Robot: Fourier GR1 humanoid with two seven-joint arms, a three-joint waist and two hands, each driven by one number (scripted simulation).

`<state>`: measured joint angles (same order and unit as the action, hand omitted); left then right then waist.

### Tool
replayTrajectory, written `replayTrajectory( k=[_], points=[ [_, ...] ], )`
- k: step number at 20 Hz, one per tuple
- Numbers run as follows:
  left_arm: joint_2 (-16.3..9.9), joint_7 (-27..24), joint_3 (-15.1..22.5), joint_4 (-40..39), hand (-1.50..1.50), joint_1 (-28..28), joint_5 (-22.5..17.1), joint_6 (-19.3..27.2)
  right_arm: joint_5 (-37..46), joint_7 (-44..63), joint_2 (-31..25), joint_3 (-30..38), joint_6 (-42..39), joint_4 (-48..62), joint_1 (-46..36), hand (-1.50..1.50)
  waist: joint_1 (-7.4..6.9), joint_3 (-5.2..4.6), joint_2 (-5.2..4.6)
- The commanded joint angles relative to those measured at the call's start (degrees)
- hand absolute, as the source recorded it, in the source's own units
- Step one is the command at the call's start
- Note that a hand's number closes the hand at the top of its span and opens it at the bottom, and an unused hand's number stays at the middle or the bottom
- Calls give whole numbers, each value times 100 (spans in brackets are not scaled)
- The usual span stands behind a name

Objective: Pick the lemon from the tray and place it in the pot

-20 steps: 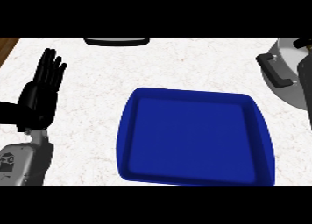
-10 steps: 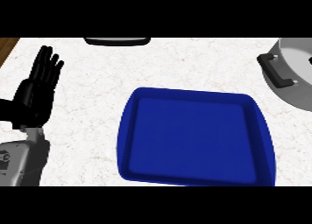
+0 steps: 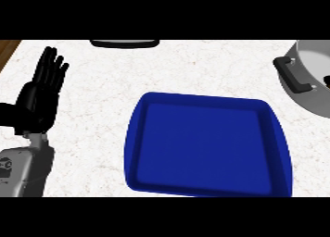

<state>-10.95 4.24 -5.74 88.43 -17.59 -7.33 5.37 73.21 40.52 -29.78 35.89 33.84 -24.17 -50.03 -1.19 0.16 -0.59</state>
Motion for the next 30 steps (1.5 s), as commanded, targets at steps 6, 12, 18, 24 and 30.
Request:
replayTrajectory(
  k=[6, 12, 18, 24, 30],
  points=[
    [97, -66, 60, 109, 0, 56, 103, 78, -818, -1740, 274, 272, 1114, 172, 73, -150, -51, 0, -9],
    [129, 80, 155, 242, 0, 244, 86, 12, -1619, -1951, 99, 775, 1490, -218, -449, -150, -43, -5, 27],
    [47, -130, -63, -48, 0, 136, 107, 49, -2971, -3206, 420, 1268, 1841, -1050, 247, -150, 109, -7, 54],
    [-13, -294, -75, -177, 0, 244, 125, -112, -3865, -3836, 531, 1288, 1666, -2271, 1013, -150, 168, -13, 75],
    [-85, 4, -186, 294, 0, 405, 66, -35, -4244, -3289, 817, 1137, 997, -4140, 2358, -150, 209, -22, 106]
  ],
)
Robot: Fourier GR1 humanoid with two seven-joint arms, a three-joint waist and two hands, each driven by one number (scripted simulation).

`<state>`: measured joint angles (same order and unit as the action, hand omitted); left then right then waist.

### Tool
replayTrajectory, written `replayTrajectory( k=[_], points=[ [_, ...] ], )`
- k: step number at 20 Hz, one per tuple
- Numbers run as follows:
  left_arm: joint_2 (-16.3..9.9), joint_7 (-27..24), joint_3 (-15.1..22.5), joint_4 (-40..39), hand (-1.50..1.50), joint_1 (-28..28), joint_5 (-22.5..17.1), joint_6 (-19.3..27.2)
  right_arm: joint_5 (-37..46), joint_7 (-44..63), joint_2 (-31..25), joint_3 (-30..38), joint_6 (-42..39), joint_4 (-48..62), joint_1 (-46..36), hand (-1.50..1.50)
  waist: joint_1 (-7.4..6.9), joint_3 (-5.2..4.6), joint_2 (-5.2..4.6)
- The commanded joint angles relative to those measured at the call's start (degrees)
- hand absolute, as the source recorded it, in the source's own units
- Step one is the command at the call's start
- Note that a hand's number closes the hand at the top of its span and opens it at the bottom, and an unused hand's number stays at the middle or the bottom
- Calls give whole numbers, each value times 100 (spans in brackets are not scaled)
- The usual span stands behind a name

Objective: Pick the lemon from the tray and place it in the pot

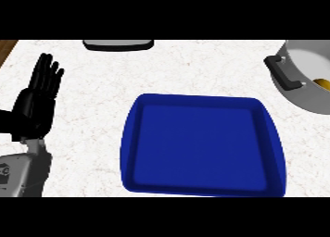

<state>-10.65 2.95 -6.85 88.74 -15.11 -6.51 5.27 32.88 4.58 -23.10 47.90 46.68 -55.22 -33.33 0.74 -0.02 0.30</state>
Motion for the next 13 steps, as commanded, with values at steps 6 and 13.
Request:
replayTrajectory(
  k=[6, 13],
  points=[
    [-4, 294, -3, 299, 0, 26, -12, 8, -950, 98, 559, 33, -425, -2348, 1951, -150, -22, 1, -13],
    [65, 263, 46, 594, 0, 326, 7, -53, -1314, 499, 522, 146, -781, -3271, 2928, -150, -57, 1, -19]
  ],
)
